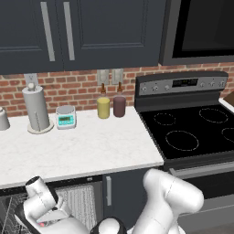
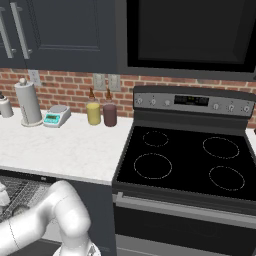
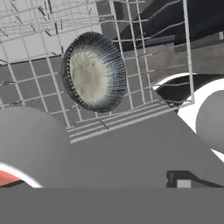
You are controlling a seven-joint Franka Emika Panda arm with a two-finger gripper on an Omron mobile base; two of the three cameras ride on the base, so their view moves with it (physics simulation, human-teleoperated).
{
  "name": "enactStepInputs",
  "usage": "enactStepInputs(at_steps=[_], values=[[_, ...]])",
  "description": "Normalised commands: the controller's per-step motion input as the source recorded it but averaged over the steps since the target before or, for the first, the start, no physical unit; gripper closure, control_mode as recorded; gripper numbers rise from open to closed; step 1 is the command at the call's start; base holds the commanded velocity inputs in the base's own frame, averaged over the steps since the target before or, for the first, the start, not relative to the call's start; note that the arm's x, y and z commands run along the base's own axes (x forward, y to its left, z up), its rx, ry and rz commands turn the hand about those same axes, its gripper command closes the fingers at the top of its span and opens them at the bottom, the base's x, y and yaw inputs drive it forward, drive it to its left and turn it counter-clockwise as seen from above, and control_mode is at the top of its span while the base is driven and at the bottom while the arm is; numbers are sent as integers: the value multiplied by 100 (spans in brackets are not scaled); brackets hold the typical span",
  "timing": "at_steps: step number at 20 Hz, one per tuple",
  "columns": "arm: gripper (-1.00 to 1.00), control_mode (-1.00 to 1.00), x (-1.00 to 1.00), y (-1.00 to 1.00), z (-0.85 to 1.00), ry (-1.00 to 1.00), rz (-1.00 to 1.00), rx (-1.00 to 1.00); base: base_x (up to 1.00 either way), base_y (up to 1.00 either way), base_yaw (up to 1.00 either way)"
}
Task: Pick up the cup and bowl from the counter, place them in the dishwasher, and close the dishwasher door.
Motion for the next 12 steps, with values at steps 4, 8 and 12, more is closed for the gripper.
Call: enactStepInputs(at_steps=[4,8,12], values=[[-100,-100,4,-1,0,28,21,-15,0,0,0],[-100,-100,2,0,-6,6,21,-3,0,0,0],[-100,-100,-7,0,-19,-2,16,-1,0,0,0]])
